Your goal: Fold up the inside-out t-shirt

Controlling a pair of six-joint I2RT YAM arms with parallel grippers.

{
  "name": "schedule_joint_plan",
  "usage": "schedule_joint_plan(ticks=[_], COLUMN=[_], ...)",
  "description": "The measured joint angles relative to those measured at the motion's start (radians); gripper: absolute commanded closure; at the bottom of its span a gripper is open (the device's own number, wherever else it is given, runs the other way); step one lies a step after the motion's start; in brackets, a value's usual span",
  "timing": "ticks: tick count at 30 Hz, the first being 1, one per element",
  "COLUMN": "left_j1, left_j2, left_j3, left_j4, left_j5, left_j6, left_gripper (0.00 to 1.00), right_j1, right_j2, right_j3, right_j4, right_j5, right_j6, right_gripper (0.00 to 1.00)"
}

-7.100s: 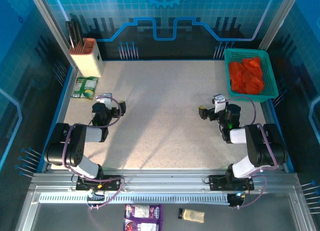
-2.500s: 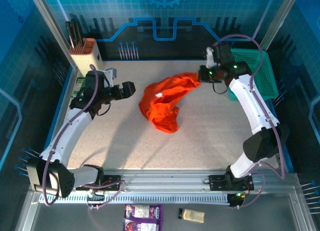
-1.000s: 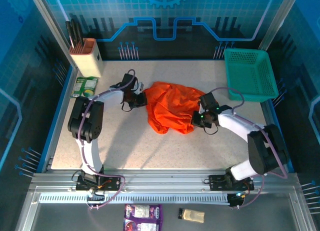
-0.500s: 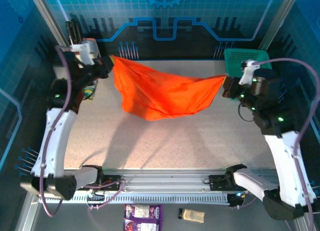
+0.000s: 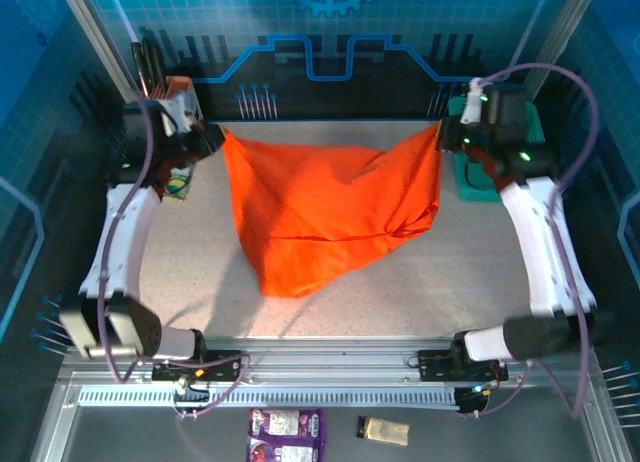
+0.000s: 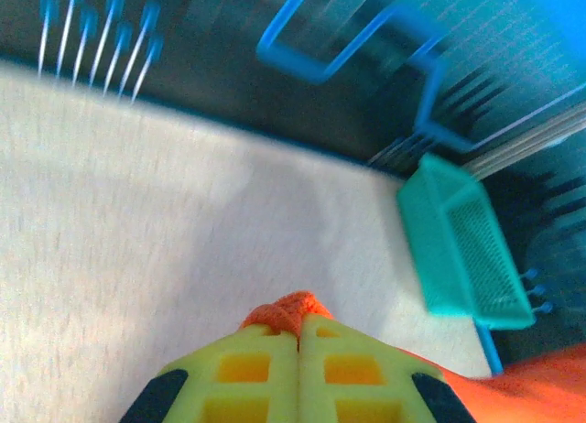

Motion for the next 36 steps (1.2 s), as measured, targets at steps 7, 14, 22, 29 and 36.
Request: schedule_joint_plan(ticks=[7,14,22,29,36], left_j1=[0.001,0.001,0.001,0.001,0.001], left_j2=[0.110,0.086,0.046,-0.022,-0.054], left_j3=[-0.164,-0.196,-0.254,-0.286,-0.296], left_j4=[0.008,0.044,0.049,0.047,0.043], left_j5=[0.052,0.081,0.100,0.112,0.127], left_j6=[-0.032,-0.032,-0.033,-0.032,-0.032], left_gripper=[1.00,1.00,1.00,1.00,1.00], right_j1=[0.005,0.201,0.617,0.833,0.901], right_j2=[0.398,0.275,0.265,0.452,0.625], right_j3=[0.112,-0.002,-0.217,-0.215,-0.059], right_j4=[-0.001,0.026,0.156,0.319,0.416], right_j5=[-0.016,-0.020,-0.050,0.010,0.103], right_j6=[0.010,0.040,0.162,0.288,0.343], right_gripper=[0.64,0.65,0.63,0.39,0.24])
